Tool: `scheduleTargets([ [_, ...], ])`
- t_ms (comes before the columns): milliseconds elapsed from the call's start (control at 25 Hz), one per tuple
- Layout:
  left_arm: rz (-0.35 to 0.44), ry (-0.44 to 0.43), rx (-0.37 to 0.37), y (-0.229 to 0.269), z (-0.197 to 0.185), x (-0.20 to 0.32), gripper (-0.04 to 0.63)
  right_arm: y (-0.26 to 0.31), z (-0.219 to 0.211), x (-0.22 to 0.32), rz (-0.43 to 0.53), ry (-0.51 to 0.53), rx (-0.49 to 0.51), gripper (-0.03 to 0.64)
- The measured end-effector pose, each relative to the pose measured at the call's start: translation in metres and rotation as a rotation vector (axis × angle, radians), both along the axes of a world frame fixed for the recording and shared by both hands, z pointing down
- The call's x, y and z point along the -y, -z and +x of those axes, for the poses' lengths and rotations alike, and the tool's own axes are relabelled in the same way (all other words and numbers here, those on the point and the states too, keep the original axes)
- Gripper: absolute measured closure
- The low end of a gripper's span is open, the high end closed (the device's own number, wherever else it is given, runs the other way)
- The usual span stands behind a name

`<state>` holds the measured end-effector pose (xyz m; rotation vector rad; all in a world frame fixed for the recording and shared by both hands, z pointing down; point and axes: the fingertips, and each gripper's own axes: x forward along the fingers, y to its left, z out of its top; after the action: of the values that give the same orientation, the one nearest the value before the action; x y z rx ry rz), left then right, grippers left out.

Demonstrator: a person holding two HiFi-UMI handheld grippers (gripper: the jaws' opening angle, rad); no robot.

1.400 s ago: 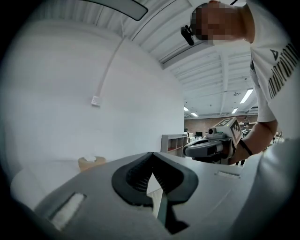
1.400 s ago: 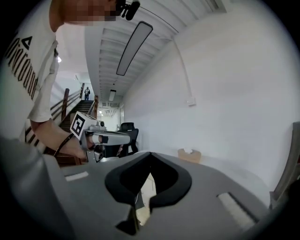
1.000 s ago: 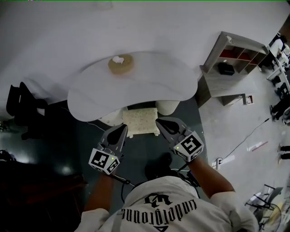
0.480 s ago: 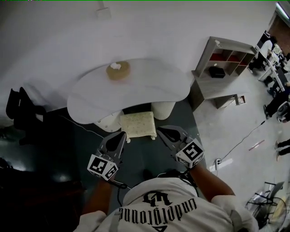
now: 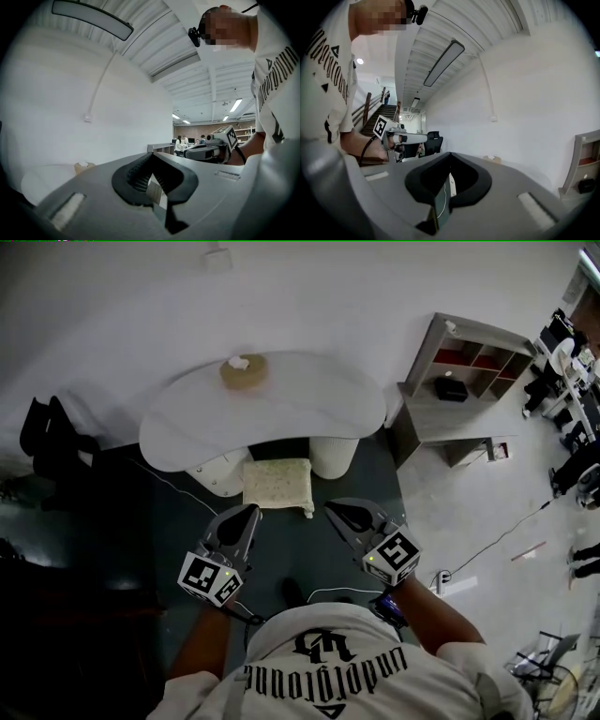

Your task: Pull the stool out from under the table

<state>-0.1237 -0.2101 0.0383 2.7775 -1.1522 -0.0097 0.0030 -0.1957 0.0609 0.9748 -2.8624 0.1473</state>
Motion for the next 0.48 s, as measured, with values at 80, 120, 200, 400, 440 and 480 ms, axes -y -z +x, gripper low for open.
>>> scheduleTargets([
  [80, -0.003, 0.011, 0.001, -0.001, 0.017, -0.019, 0.593, 0.001, 0.018, -0.018, -0.002, 0.006, 0.007, 0.617],
  [120, -0.002, 0.015, 0.001, -0.001, 0.025, -0.030, 0.592, 0.001, 0.026, -0.028, -0.003, 0.010, 0.012, 0.617],
  [200, 0.005, 0.027, 0.005, 0.001, 0.039, -0.052, 0.592, 0.004, 0.039, -0.047, 0.005, 0.018, 0.021, 0.617],
  [400, -0.001, 0.068, 0.008, -0.002, 0.071, -0.103, 0.594, 0.005, 0.073, -0.095, 0.006, 0.046, 0.029, 0.617],
  [440, -0.005, 0.078, 0.010, -0.002, 0.076, -0.114, 0.593, 0.003, 0.078, -0.104, 0.005, 0.052, 0.029, 0.617],
  [480, -0.010, 0.088, 0.013, -0.001, 0.081, -0.123, 0.593, 0.002, 0.084, -0.112, 0.004, 0.058, 0.028, 0.617],
])
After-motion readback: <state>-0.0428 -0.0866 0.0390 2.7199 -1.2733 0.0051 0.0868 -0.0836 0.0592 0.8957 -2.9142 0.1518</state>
